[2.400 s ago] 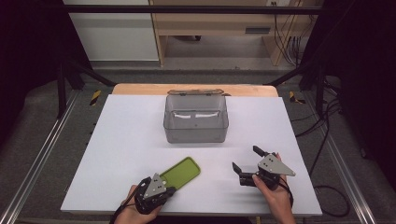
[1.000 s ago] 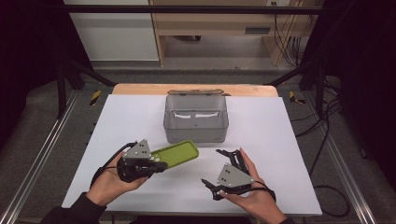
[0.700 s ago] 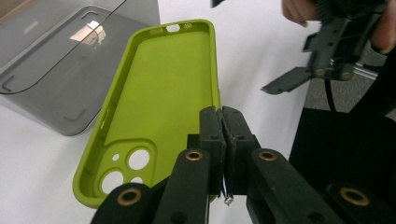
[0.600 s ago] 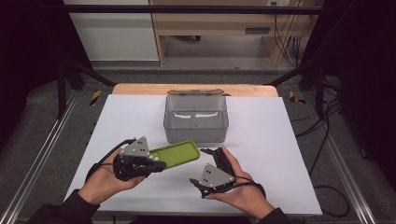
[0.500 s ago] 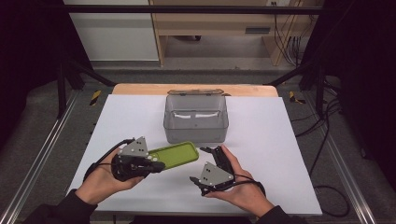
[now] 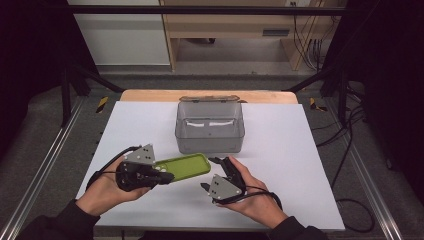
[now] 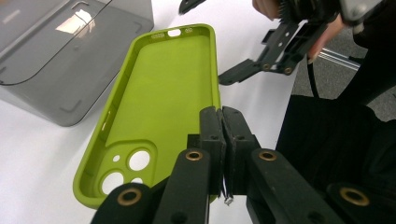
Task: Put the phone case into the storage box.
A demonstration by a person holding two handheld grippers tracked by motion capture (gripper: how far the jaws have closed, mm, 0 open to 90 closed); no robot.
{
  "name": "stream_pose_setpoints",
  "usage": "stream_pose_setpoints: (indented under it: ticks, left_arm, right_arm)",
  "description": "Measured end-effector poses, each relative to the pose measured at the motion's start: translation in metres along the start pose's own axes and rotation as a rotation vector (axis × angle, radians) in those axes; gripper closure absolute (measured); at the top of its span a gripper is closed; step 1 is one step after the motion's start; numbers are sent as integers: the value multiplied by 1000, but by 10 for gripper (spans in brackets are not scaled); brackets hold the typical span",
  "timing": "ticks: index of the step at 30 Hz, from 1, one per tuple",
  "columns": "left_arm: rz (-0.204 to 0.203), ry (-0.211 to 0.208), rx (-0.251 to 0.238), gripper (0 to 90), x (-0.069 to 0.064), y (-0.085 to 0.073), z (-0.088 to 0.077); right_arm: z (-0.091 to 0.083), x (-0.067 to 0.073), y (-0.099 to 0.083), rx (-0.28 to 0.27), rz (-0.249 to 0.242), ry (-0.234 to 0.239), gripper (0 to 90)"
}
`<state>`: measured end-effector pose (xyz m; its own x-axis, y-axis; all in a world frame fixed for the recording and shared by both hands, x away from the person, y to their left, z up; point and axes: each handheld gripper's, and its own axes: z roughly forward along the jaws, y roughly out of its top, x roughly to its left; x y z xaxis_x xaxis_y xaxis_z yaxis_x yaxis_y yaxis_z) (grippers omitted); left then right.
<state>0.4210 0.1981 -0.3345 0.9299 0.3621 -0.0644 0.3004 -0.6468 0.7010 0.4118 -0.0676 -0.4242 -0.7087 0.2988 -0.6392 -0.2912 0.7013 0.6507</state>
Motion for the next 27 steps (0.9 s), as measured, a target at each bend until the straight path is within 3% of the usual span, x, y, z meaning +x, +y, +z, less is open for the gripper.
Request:
stream_pose_setpoints:
  ticks: [4, 16, 22, 27]
  left_arm:
    - [0, -5, 16, 882, 0, 2, 2]
    - [-14, -24, 24, 882, 6, 10, -3]
    - [-7, -36, 41, 882, 11, 21, -7]
    - [-11, -42, 43, 881, 17, 26, -7]
  right_arm:
    - [5, -2, 2, 6, -56, -28, 433]
    - [4, -5, 5, -12, -118, -20, 556]
    - [5, -8, 8, -31, -146, -23, 714]
    - [5, -6, 7, -26, -187, 1, 765]
